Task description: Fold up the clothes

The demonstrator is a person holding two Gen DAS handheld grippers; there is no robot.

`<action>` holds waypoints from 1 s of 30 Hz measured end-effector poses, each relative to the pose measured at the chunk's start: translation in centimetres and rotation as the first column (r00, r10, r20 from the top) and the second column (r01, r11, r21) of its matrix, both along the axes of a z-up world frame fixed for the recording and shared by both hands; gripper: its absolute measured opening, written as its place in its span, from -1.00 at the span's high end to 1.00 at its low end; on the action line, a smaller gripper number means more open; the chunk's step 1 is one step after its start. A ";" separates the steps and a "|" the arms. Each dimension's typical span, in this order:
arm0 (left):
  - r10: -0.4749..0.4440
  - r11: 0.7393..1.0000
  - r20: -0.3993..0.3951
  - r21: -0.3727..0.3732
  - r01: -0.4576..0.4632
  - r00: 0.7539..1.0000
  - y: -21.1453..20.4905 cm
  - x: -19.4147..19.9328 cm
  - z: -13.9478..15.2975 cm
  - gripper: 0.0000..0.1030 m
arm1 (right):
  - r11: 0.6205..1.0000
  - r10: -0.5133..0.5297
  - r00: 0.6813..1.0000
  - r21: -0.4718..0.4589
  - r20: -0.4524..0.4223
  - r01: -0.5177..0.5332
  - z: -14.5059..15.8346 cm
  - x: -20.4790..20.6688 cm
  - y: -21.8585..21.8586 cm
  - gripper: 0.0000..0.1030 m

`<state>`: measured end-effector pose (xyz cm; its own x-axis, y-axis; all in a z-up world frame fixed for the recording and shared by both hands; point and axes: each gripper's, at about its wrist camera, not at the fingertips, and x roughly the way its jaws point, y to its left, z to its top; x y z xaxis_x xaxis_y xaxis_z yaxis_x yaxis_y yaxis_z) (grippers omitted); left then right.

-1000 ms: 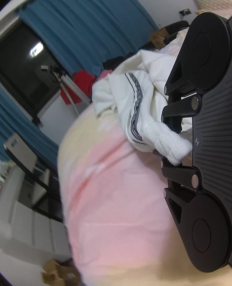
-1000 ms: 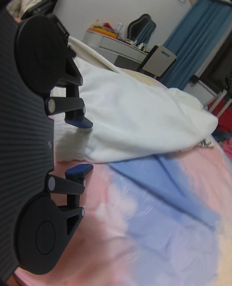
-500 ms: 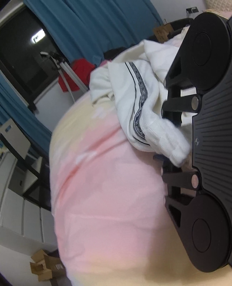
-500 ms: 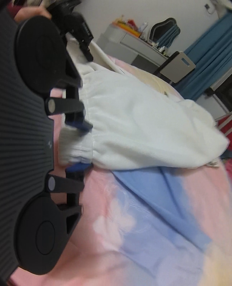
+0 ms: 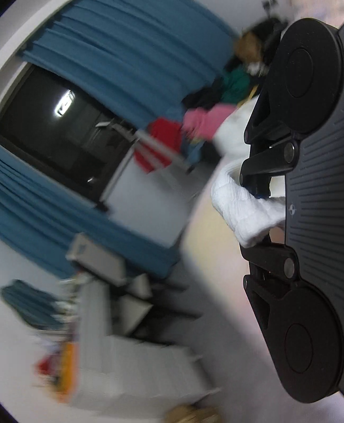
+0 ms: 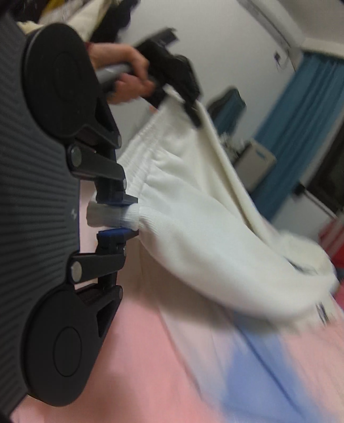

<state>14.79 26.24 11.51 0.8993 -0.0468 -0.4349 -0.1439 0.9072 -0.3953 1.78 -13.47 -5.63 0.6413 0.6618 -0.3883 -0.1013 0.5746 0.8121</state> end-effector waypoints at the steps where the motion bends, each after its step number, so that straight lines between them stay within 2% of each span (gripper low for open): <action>1: 0.019 0.999 0.005 0.038 -0.020 1.000 0.6 1.4 0.4 0.73 | 0.999 0.028 1.000 0.016 -0.001 -0.028 -0.2 1.3 1.6 0.60; 3: 0.058 0.992 0.014 0.112 -0.059 0.998 1.9 4.1 0.9 0.73 | 0.995 0.084 0.996 0.047 -0.001 -0.084 -0.5 3.8 4.7 0.59; 5: 0.091 0.983 -0.014 0.163 -0.087 0.996 2.8 6.9 -0.5 0.72 | 0.987 0.140 0.990 0.079 0.001 -0.139 -0.9 6.3 7.8 0.59; 10: 0.159 0.975 -0.140 0.179 -0.133 0.977 4.3 12.8 -8.0 0.68 | 0.975 0.213 0.976 0.071 -0.044 -0.210 -4.1 11.2 12.7 0.59; 12: 0.176 0.974 -0.166 0.175 -0.147 0.970 4.7 13.7 -10.6 0.64 | 0.971 0.231 0.973 0.065 -0.029 -0.228 -4.6 12.0 12.9 0.57; 14: 0.174 0.972 -0.169 0.188 -0.142 0.970 4.6 13.5 -11.3 0.51 | 0.967 0.249 0.968 0.046 -0.006 -0.249 -4.3 12.4 12.7 0.51; 16: 0.171 0.970 -0.170 0.201 -0.135 0.971 4.4 13.2 -11.8 0.05 | 0.959 0.284 0.958 0.000 0.035 -0.284 -3.2 12.2 12.7 0.45; 17: 0.160 0.971 -0.163 0.205 -0.126 0.974 3.8 12.3 -11.3 -0.08 | 0.953 0.302 0.951 -0.032 0.067 -0.300 -2.6 11.7 12.8 0.37; 19: 0.139 0.971 -0.148 0.213 -0.106 0.979 2.5 10.5 -10.2 -0.51 | 0.942 0.330 0.935 -0.116 0.128 -0.316 -0.9 10.8 12.8 0.23; 21: 0.118 0.971 -0.133 0.221 -0.087 0.984 1.3 8.7 -9.0 -0.78 | 0.937 0.335 0.927 -0.164 0.170 -0.309 0.8 10.0 12.4 -0.26; 23: 0.096 0.971 -0.118 0.229 -0.067 0.988 0.0 6.9 -7.9 -0.80 | 0.936 0.326 0.921 -0.210 0.214 -0.282 2.6 9.1 11.6 -0.45; 27: 0.050 0.965 -0.083 0.262 -0.027 0.995 -3.0 2.8 -5.6 -0.89 | 0.935 0.289 0.910 -0.290 0.298 -0.202 6.3 6.3 8.7 -0.46; 30: -0.021 0.954 -0.027 0.298 0.028 0.999 -6.8 -1.9 -4.3 -0.94 | 0.927 0.227 0.904 -0.365 0.362 -0.087 8.3 3.6 5.2 -0.46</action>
